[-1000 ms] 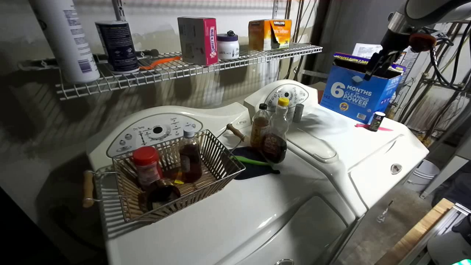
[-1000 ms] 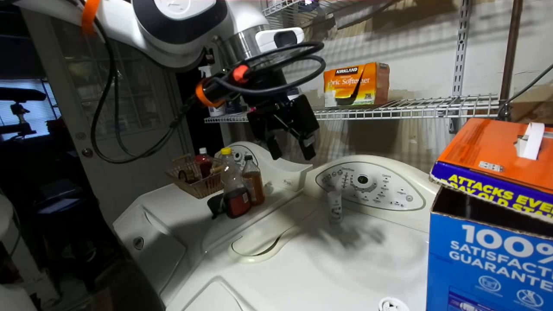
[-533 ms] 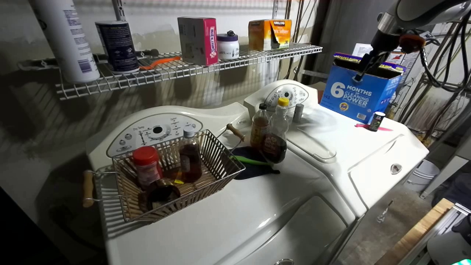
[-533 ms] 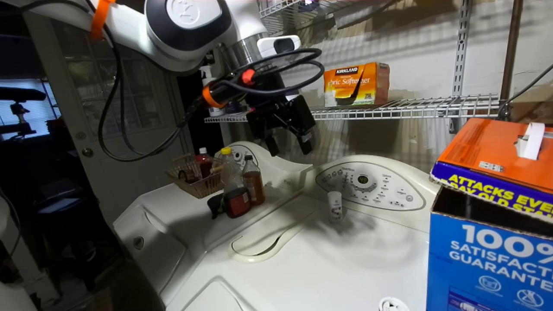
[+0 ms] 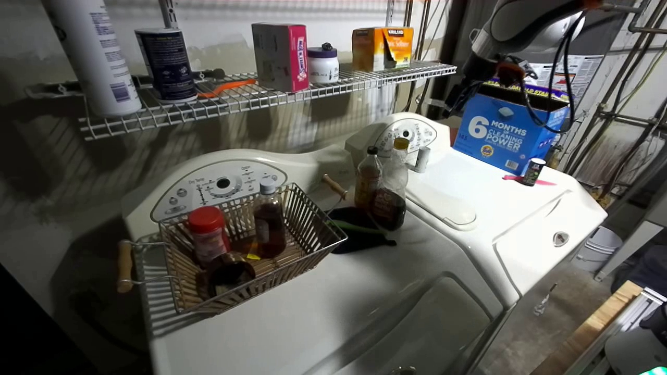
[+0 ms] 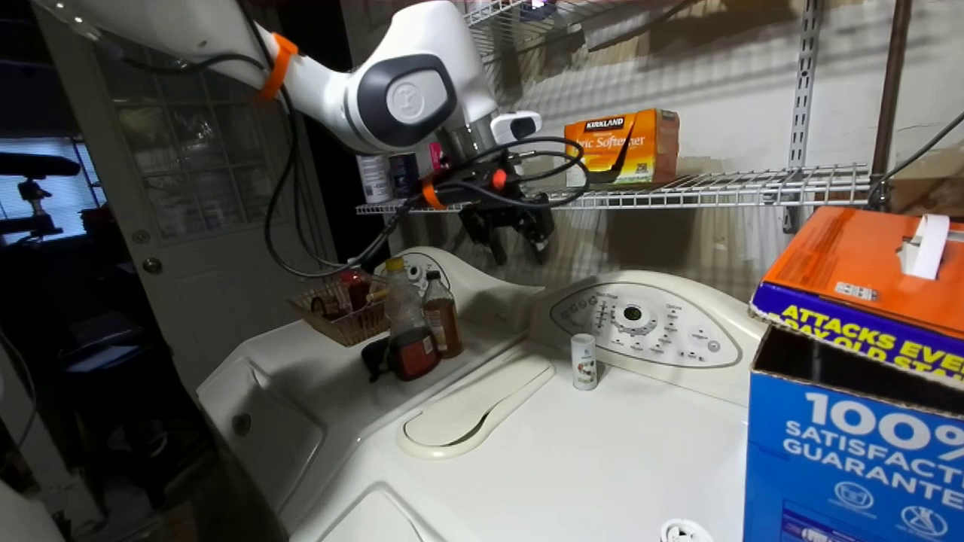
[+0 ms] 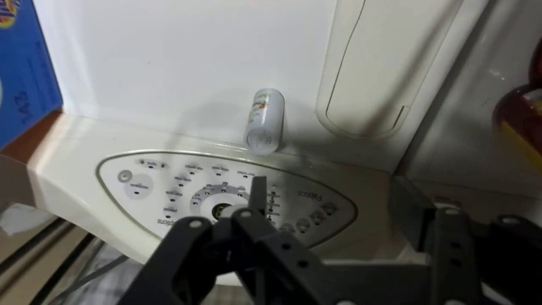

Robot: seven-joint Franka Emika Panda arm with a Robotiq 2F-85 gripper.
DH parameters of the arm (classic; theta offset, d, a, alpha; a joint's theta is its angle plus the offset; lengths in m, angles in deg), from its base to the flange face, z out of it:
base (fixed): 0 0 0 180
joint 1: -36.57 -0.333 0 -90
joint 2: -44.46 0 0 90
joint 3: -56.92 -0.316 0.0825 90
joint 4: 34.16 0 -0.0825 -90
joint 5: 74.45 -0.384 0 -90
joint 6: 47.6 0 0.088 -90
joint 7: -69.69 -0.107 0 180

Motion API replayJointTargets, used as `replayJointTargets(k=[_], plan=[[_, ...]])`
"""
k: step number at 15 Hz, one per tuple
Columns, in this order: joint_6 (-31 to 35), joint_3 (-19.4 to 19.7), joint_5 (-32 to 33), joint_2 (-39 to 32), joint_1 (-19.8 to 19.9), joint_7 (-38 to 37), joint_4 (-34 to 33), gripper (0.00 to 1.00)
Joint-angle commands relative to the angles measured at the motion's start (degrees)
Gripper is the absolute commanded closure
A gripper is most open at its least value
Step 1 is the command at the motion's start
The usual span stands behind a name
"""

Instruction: Press a button on the washing machine to the right

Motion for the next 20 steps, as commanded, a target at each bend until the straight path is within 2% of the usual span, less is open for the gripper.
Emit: replayJointTargets(k=[1, 6, 8, 15, 20], plan=[[4.1, -2.0, -6.3, -10.2, 1.0, 4.9, -8.1, 0.55], [10.8, -6.0, -7.2, -19.4, 3.8, 6.0, -13.6, 0.90], [13.0, -7.3, -7.3, -22.3, 5.2, 5.0, -15.7, 0.99], [17.5, -13.3, -7.6, -30.5, 9.5, 5.6, -22.5, 1.00], [17.7, -14.6, -6.0, -34.9, 10.3, 4.8, -27.0, 1.00]])
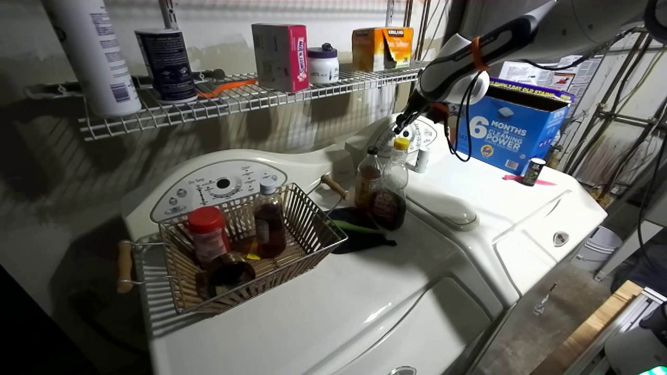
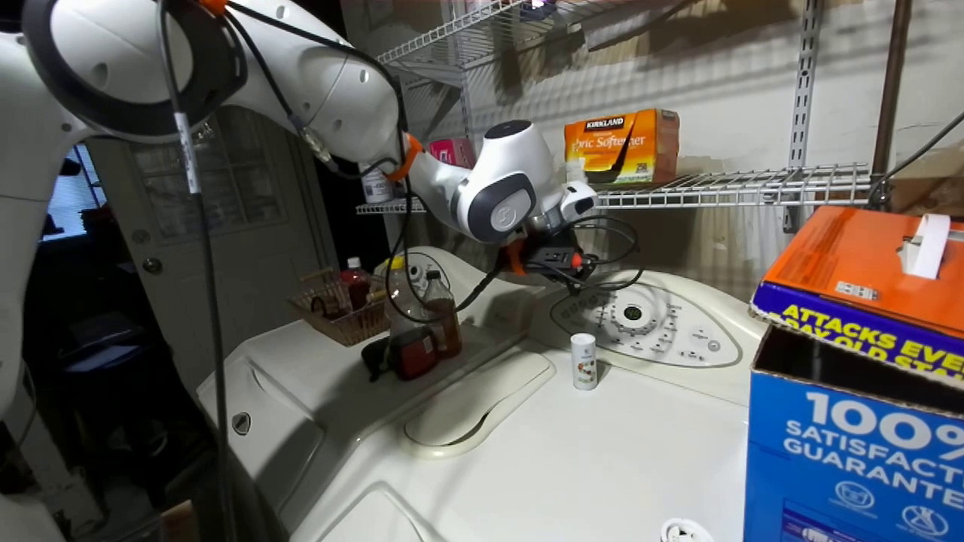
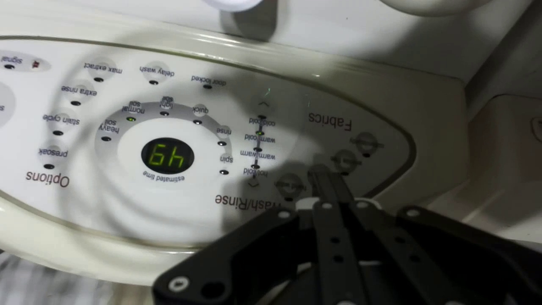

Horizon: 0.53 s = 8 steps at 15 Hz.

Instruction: Press a button on the washing machine to the right

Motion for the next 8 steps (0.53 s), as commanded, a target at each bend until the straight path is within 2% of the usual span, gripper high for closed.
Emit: replayJointTargets(k=[1, 8], plan=[[0.3, -1.9, 0.2, -4.5, 1.7, 1.4, -5.1, 1.00], [-0.3, -1.3, 1.8, -8.1, 1.5, 0.6, -8.8, 1.00]])
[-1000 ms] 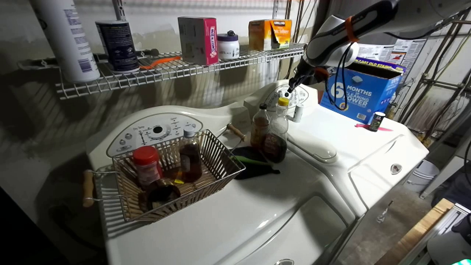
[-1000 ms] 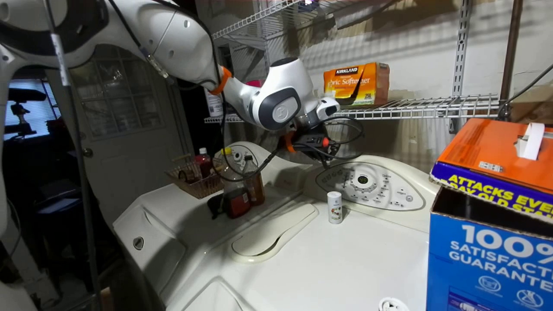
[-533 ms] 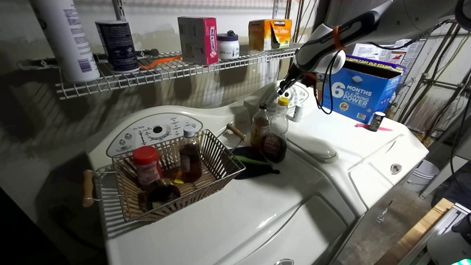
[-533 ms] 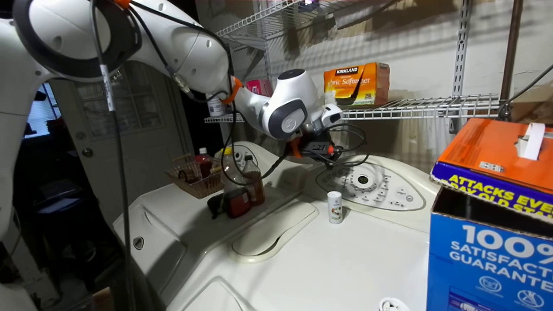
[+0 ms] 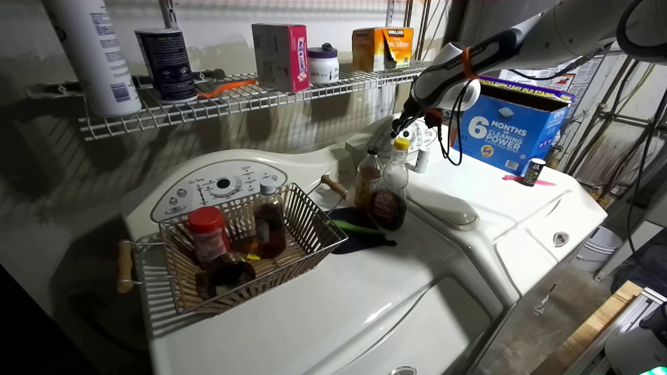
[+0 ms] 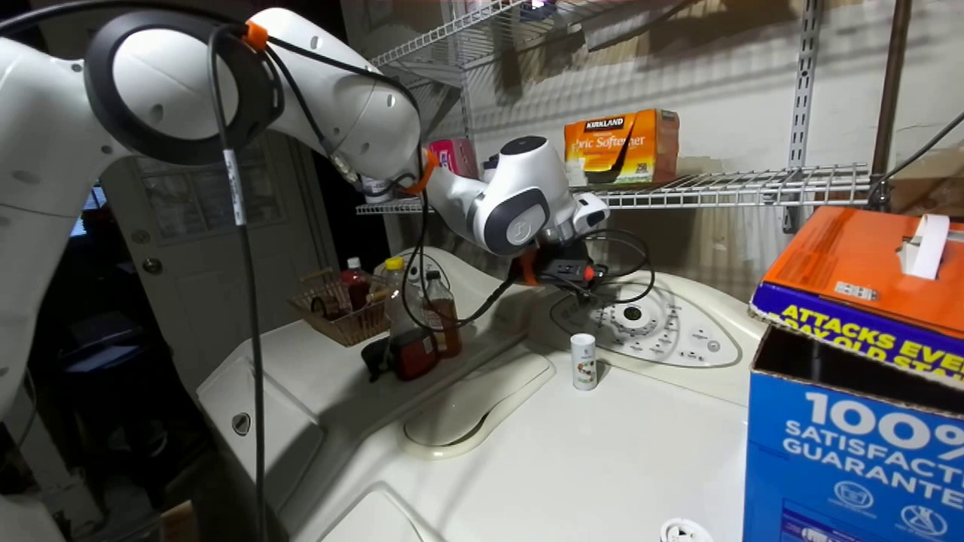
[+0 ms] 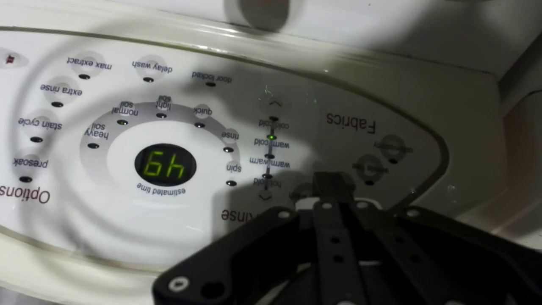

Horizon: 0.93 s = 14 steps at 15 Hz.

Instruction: Press a button on the washing machine to the right

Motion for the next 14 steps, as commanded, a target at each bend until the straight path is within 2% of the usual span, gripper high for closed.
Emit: replayJointTargets(k=[1, 11, 14], plan=[[-0.2, -0.7, 1.5, -2.9, 0.8, 0.3, -3.8, 1.00], [-0.5, -0.2, 2.2, -4.8, 0.8, -0.6, -5.8, 1.00], [-0.8, 1.0, 3.5, -5.2, -0.6, -1.8, -6.5, 1.00]])
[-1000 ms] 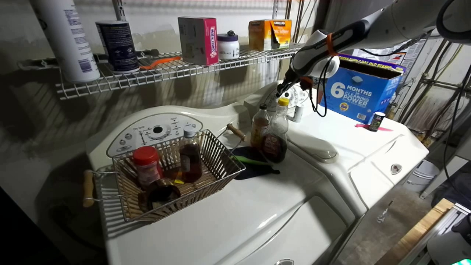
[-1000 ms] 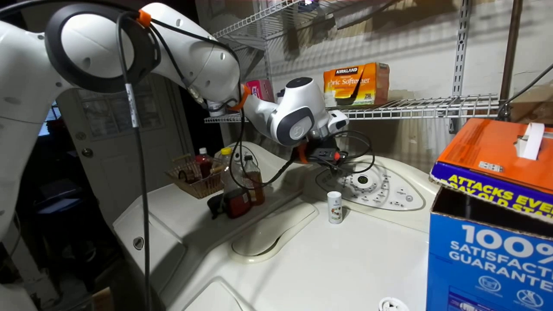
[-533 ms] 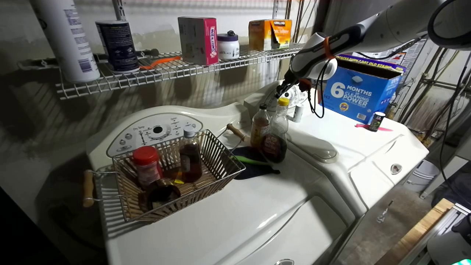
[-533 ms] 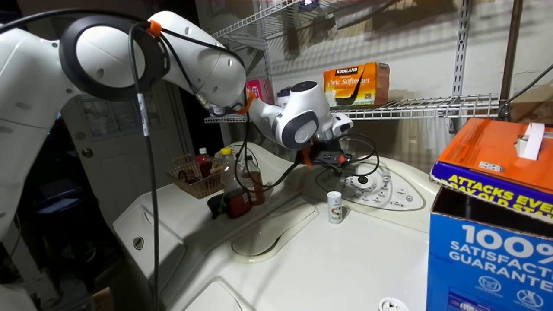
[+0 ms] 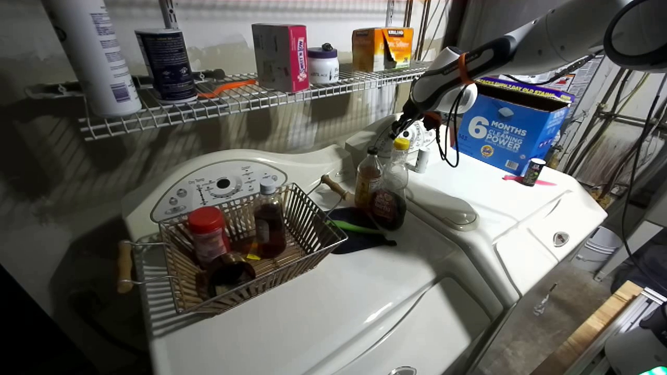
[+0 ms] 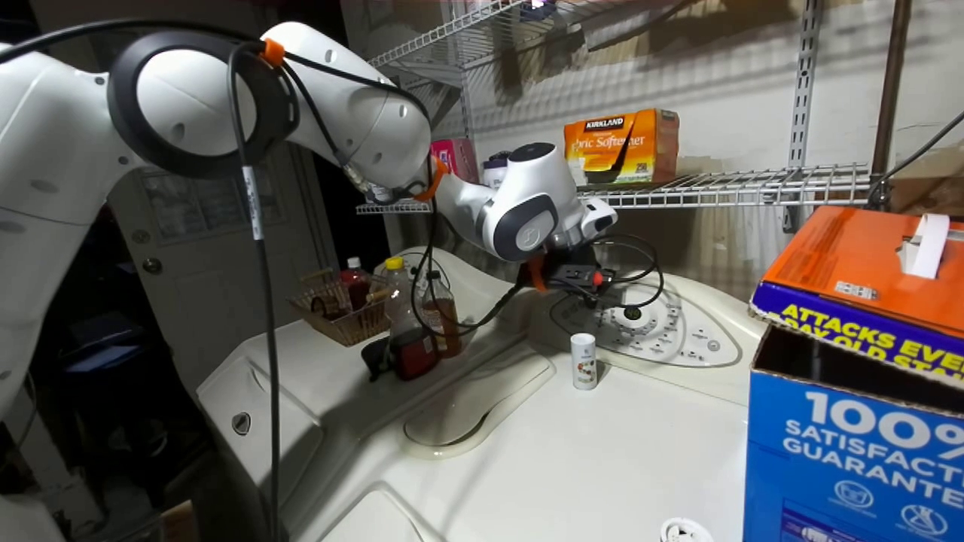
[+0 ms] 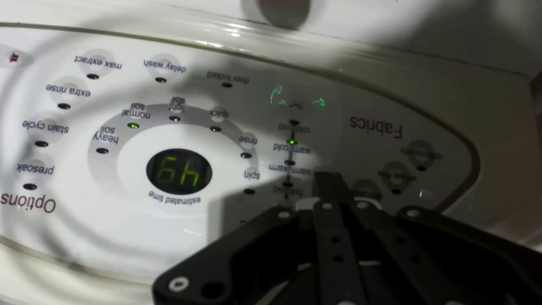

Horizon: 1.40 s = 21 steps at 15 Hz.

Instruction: Press a button on the washing machine to the right

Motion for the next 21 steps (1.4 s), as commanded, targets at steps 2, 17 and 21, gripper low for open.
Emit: replayJointTargets(k=[2, 17, 21], plan=[[-1.0, 2.2, 3.5, -3.2, -2.3, -4.5, -4.8, 1.00], [-12.9, 7.7, 6.4, -4.0, -7.5, -20.0, -8.9, 1.00], [-14.1, 5.8, 5.6, 3.0, -4.4, -11.8, -1.0, 1.00]])
